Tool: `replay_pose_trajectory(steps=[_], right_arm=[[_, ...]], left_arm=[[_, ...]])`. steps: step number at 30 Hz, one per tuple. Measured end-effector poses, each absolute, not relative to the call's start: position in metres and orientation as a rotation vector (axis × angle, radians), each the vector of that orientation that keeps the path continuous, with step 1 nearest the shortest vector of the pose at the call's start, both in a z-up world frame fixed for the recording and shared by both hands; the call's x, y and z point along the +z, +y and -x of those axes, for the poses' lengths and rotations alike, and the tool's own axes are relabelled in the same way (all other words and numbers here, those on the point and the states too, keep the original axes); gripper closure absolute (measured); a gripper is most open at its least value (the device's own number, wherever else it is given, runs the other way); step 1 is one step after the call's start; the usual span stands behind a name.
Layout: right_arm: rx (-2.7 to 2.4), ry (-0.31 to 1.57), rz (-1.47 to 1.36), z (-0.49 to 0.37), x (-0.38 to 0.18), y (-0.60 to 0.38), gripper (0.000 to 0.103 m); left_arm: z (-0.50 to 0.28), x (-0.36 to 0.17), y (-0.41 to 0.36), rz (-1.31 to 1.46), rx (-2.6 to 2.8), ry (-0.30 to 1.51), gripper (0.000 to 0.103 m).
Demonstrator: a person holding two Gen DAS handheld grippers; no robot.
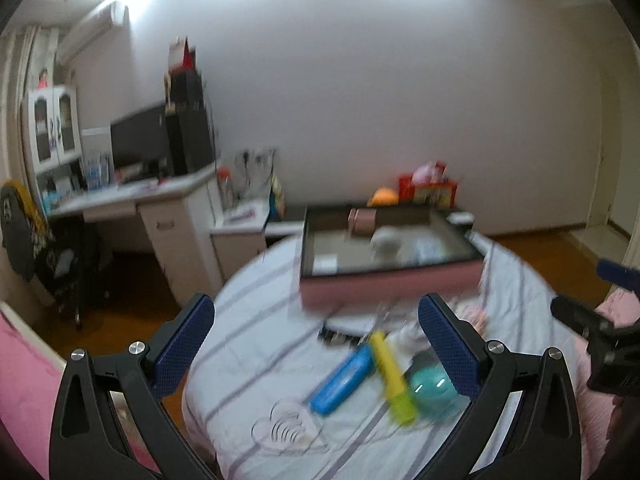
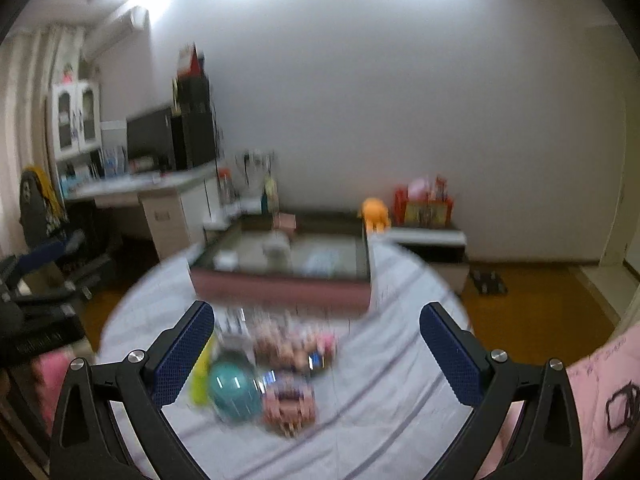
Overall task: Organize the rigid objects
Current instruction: 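Move the right tool to the pink block figure and close on it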
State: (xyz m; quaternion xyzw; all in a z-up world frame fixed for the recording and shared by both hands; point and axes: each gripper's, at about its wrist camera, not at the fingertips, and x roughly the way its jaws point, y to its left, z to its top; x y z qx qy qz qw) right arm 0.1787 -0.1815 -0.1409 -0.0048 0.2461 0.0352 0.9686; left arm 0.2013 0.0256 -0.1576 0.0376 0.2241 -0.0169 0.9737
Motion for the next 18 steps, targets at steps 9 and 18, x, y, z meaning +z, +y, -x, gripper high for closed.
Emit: replay_pose_trajectory(steps=[9, 18], right_arm=[[0.045, 0.728, 0.017, -0.213, -0.232, -0.182, 0.0], [0.12, 0.819, -0.009, -0.227, -0.251, -0.183, 0.0]], left_arm=[[-0.22, -0.202, 0.037, -0.089, -0.021, 0.573, 0.0], [-0.231, -0.226, 0.041, -0.107, -0.018, 0.653, 0.0]])
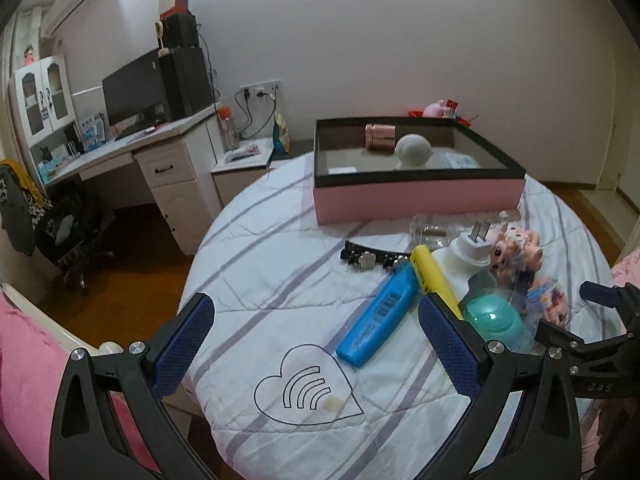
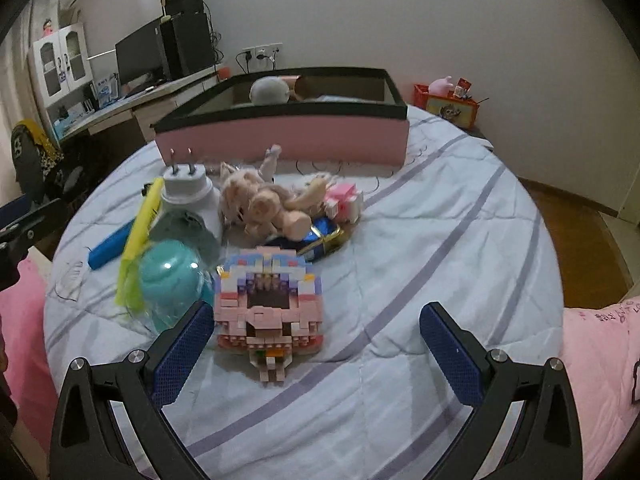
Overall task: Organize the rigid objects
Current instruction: 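Move the right tool to the pink block figure and close on it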
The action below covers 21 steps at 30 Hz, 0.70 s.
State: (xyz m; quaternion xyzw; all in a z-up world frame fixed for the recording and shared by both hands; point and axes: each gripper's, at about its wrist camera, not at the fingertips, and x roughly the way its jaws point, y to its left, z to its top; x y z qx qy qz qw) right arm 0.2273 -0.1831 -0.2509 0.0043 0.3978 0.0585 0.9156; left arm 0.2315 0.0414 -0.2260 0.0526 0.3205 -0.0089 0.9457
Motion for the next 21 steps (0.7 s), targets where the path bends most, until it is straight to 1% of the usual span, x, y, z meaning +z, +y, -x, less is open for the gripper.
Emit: replay_pose_trajectory(steps=[1, 3, 4, 5, 15, 18, 21], right_arm=[[0.125, 0.828, -0.015, -0.23, -0.254, -0.184, 0.003], [0.131, 0.816, -0.026, -0.232, -0.256, -0.188, 0.015], [0.119, 0.812, -0.015, -0.232, -0.255, -0.19, 0.032], [0.113, 0.799, -0.009, -0.232, -0.253, -0.192, 0.044], [0.1, 0.791, -0.033, -0.236, -0.249, -0.218, 0.044], [0.088, 0.788, -0.017, -0.236, -0.248, -0.224, 0.044], [0.091, 0.788, -0.027, -0.234, -0.249, -0.23, 0.044]], left_arm=[[-0.233, -0.228, 0.041, -0.111, -0.016, 0.66, 0.0], [-0.236, -0.23, 0.04, -0.12, -0.016, 0.667, 0.0], [-0.237, -0.231, 0.039, -0.124, -0.018, 0.672, 0.0], [-0.238, -0.232, 0.037, -0.126, -0.023, 0.678, 0.0], [-0.236, -0.235, 0.008, -0.095, -0.125, 0.675, 0.0], [-0.23, -0.233, -0.009, -0.068, -0.198, 0.662, 0.0], [-0.225, -0.234, -0.033, -0.115, -0.244, 0.658, 0.0]])
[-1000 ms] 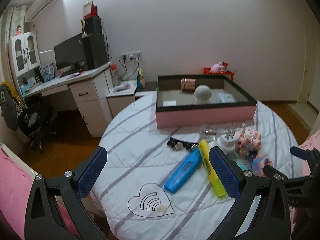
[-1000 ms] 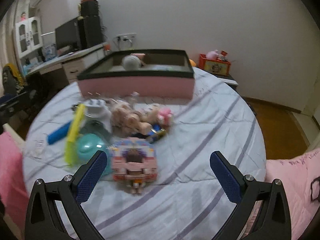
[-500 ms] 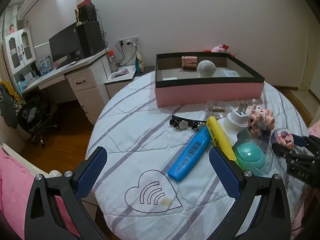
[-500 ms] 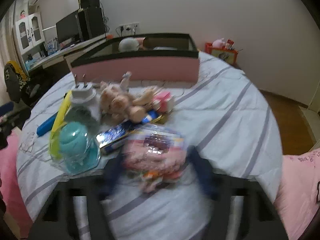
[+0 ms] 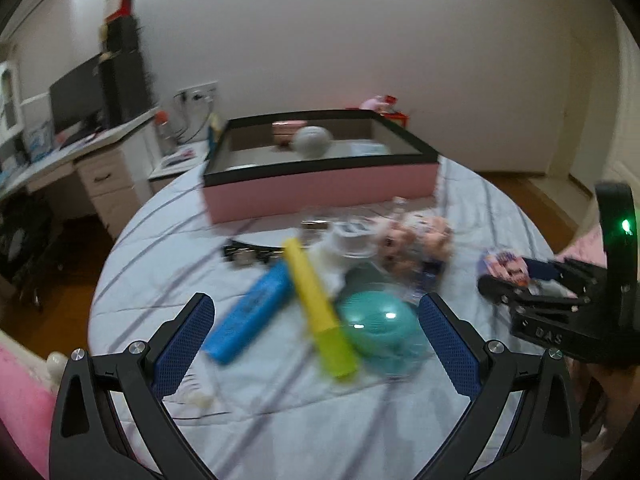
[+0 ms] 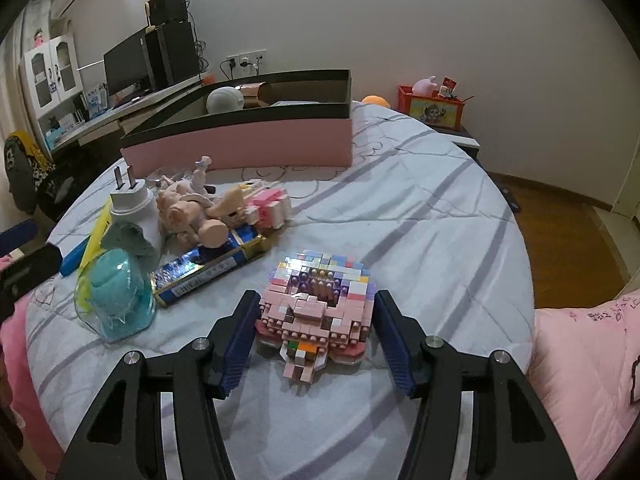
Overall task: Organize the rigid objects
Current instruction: 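Move the right tool to the pink block figure and close on it, then grasp the teal cup with the left tool while the right tool holds the block figure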
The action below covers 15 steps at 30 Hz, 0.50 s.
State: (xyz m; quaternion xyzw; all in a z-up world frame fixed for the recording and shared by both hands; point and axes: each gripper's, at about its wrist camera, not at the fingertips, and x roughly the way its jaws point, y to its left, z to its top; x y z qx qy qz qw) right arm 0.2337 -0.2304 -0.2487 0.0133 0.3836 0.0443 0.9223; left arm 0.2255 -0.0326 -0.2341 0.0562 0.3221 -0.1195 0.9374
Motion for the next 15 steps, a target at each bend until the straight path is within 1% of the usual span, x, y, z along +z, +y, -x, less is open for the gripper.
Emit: replay_pose_trajectory(steps=[8, 9, 10, 13, 15], right_arm=[[0.105, 0.777, -0.048, -0.227, -0.25, -0.245, 0.044], [0.111, 0.775, -0.053, -0.227, -0.25, -0.247, 0.044], [0.115, 0.774, -0.057, -0.227, -0.25, -0.248, 0.044], [0.126, 0.772, -0.059, -0.228, -0.252, -0.25, 0.044], [0.131, 0.771, -0.056, -0.229, -0.253, -0.25, 0.044]], left_arm=[[-0.227, -0.249, -0.073, -0.134, -0.252, 0.699, 0.0], [-0.227, -0.251, -0.076, -0.138, -0.243, 0.701, 0.004], [-0.229, -0.253, -0.078, -0.142, -0.231, 0.705, 0.014], [-0.231, -0.256, -0.082, -0.158, -0.213, 0.715, 0.024], [-0.232, -0.257, -0.086, -0.204, -0.208, 0.713, 0.026]])
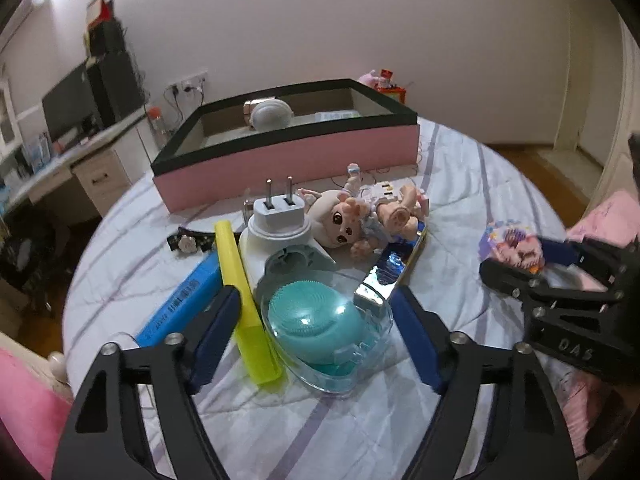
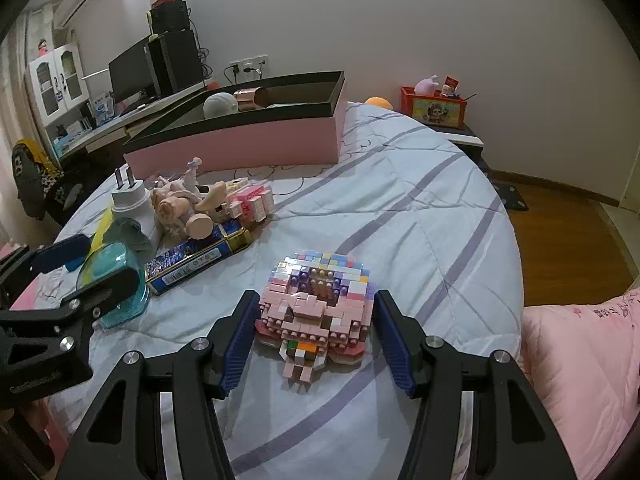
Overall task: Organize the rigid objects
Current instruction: 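Grasp the teal cup with the left tool while the right tool holds the block figure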
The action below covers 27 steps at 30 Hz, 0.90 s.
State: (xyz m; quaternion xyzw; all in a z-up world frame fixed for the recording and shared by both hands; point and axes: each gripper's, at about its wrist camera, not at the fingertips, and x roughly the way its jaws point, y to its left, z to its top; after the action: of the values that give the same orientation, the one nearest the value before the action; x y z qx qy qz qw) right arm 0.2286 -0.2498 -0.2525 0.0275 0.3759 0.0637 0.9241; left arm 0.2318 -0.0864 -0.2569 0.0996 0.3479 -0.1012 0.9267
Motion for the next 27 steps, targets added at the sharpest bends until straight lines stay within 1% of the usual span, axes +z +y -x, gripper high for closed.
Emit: replay_pose_trajectory(steps=[1, 3, 4, 5, 7, 14, 22, 27], right_arm=[[0.132, 0.771, -0.056, -0.229, -0.253, -0.25, 0.044], [0.133, 0.768, -0.056, -0.229, -0.253, -0.25, 0.044], [0.133, 0.767, -0.055, -0.229, -0.253, -0.25, 0.044], [0.132, 0.766, -0.057, -0.228, -0.253, -0.25, 0.044], [0.129, 0.763, -0.055, -0.226, -0.252, -0.249, 0.044], [0.134, 0.758, -0.051, -0.222, -0.249, -0.247, 0.044], [0.172, 0.76, -0.025, -0.222, -0.246, -0.224, 0.044], [0.164, 0.778, -0.001, -0.226, -0.251, -0.213, 0.044]], left_arm=[[-0.232, -0.257, -0.089, -0.218, -0.208, 0.72, 0.024], [-0.232, -0.259, -0.092, -0.229, -0.204, 0.719, 0.024], [-0.231, -0.26, -0.094, -0.243, -0.201, 0.715, 0.028], [-0.229, -0.261, -0.096, -0.263, -0.205, 0.709, 0.035], [-0.228, -0.262, -0.094, -0.262, -0.216, 0.708, 0.035], [-0.219, -0.248, -0.059, -0.107, -0.314, 0.727, 0.035], [-0.198, -0.245, -0.027, -0.095, -0.304, 0.733, 0.035], [-0.202, -0.254, -0.005, -0.058, -0.278, 0.754, 0.036]])
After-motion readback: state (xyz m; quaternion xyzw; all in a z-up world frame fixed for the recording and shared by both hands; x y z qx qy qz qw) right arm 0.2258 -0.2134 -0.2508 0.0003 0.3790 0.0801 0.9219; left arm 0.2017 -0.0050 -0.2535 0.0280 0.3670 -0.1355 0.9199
